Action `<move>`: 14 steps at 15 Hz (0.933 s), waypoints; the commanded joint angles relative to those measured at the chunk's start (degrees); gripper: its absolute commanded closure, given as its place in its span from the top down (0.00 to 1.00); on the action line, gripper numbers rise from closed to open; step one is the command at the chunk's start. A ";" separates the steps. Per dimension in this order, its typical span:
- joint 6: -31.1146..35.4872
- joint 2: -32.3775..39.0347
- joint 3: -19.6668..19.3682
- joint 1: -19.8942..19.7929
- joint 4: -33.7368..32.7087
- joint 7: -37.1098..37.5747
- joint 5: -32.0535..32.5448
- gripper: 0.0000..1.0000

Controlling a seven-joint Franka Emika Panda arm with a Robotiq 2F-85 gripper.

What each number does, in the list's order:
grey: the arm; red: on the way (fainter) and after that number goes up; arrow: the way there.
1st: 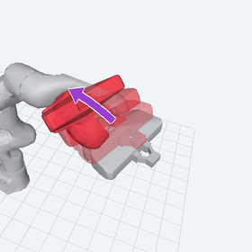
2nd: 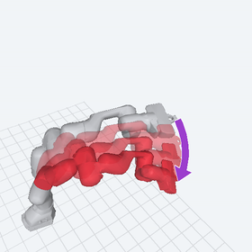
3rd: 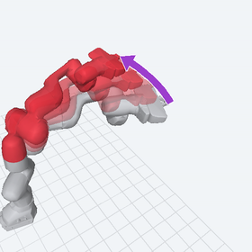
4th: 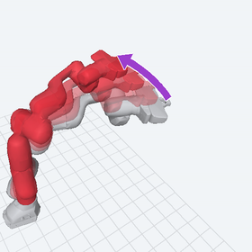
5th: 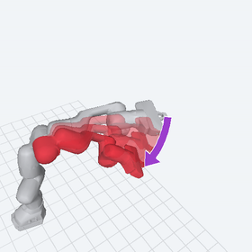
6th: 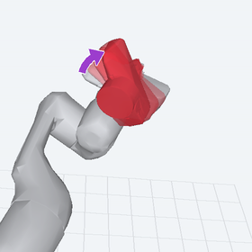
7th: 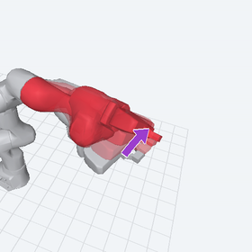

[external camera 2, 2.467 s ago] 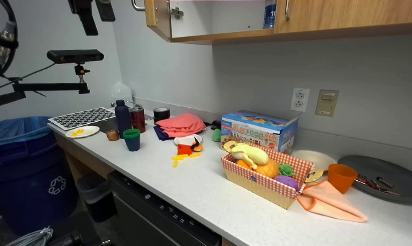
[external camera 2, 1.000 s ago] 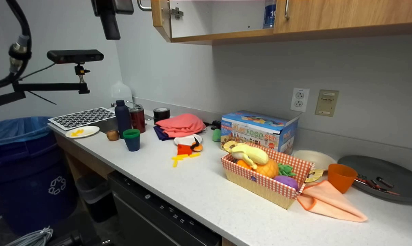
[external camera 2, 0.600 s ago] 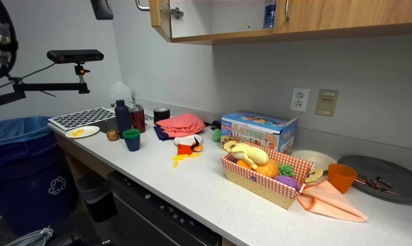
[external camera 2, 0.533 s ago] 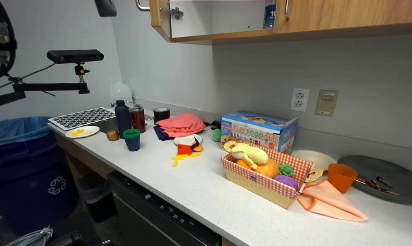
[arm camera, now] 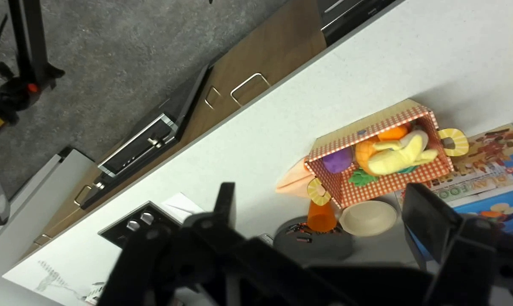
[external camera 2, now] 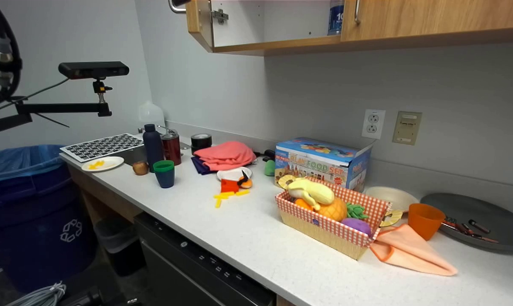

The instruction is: Open the left side of the drawer.

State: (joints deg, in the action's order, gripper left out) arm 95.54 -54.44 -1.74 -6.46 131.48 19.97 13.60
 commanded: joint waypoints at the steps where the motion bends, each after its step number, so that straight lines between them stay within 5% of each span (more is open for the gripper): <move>1: 0.16 0.26 0.81 -1.64 -0.10 -0.99 -0.95 1.00; 8: 0.66 0.39 0.79 -1.64 0.14 -0.55 -1.27 1.00; 14: 7.84 -0.41 -1.00 0.20 2.41 -3.54 -4.26 1.00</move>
State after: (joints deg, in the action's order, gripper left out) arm 98.74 -54.02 -1.74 -6.53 132.40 19.50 11.35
